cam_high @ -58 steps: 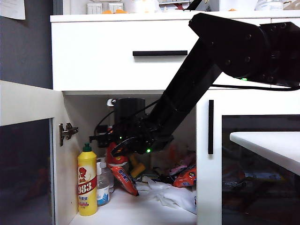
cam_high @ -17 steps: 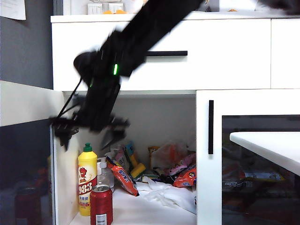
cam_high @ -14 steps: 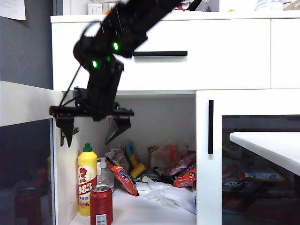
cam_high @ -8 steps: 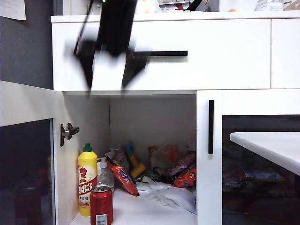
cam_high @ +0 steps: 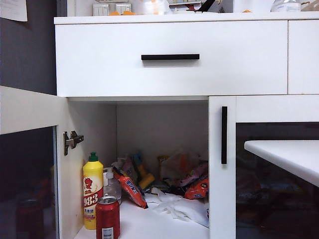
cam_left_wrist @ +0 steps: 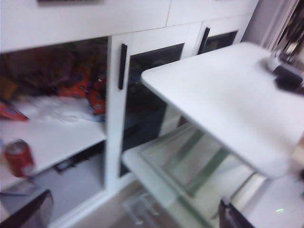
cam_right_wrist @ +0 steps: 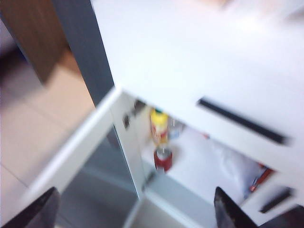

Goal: Open the left door of the white cabinet, pick up a can of beverage from the table on the right, place it inside the cabinet, and finally close the cabinet door.

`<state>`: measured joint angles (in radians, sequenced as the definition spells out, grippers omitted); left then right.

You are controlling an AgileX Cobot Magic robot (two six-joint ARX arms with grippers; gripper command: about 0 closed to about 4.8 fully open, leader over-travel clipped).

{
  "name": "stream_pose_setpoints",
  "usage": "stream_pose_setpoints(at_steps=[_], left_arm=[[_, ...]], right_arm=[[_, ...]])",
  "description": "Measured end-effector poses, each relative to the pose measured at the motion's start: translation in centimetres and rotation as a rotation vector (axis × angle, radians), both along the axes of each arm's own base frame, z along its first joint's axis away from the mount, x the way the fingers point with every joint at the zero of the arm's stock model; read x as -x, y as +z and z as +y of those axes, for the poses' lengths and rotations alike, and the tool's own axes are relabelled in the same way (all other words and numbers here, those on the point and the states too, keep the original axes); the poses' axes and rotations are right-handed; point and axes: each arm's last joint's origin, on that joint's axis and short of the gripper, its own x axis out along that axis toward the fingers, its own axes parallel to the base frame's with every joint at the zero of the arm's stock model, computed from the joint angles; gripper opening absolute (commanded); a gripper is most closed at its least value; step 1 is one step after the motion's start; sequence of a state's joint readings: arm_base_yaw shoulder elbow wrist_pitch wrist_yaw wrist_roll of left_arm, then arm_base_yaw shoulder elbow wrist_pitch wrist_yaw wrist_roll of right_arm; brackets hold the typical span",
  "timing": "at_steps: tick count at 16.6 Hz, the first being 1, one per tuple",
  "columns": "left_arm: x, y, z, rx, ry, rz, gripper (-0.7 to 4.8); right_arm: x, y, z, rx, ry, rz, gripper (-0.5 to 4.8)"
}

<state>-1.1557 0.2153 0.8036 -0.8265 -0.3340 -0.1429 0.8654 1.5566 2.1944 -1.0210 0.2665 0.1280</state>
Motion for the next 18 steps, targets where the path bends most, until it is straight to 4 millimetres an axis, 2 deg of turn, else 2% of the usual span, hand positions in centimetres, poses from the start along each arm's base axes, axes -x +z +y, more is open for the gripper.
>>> stream_pose_setpoints(at_steps=[2,3,5,6,7,8,10,12,13,14,16,18], left_arm=[[-0.1,0.0,0.1,-0.029,0.038,-0.035,4.62],[-0.2,0.0,0.1,-0.033,0.063,-0.041,4.62],[-0.2,0.0,0.2,-0.038,0.101,-0.050,4.49],[-0.3,0.0,0.2,-0.033,0.119,-0.047,3.63],[-0.5,-0.1,0.0,-0.014,0.173,-0.025,2.30],[-0.7,-0.3,-0.3,-0.001,0.216,0.003,0.83],[-1.2,-0.4,-1.3,0.042,0.256,0.051,0.77],[-2.1,-0.7,-3.3,0.025,0.257,0.060,0.62],[-2.6,-1.2,-4.5,-0.021,0.257,0.066,0.48],[-3.1,-1.6,-5.4,-0.081,0.274,0.068,0.47],[-3.9,-2.1,-6.8,-0.165,0.342,0.061,-0.06],[-4.6,-2.4,-7.6,-0.200,0.478,0.030,-0.06]], right_arm=[[6.2,3.3,-6.4,-0.089,0.037,-0.074,4.27],[8.6,4.0,-9.3,-0.124,0.045,-0.100,4.27],[12.2,4.4,-13.7,-0.159,0.059,-0.125,4.27],[14.7,4.0,-16.9,-0.184,0.069,-0.143,4.27],[17.1,3.0,-20.1,-0.217,0.053,-0.164,4.27],[18.7,2.2,-22.1,-0.235,0.048,-0.178,4.27],[21.2,-0.6,-25.5,-0.265,0.024,-0.209,4.27],[21.8,-3.5,-26.4,-0.271,0.002,-0.227,4.27],[21.4,-5.1,-25.8,-0.251,0.008,-0.218,4.26],[20.5,-7.0,-24.6,-0.220,0.041,-0.190,4.26],[18.1,-10.1,-21.0,-0.203,0.141,-0.147,4.26],[15.5,-13.3,-17.0,-0.206,0.259,-0.102,4.26]])
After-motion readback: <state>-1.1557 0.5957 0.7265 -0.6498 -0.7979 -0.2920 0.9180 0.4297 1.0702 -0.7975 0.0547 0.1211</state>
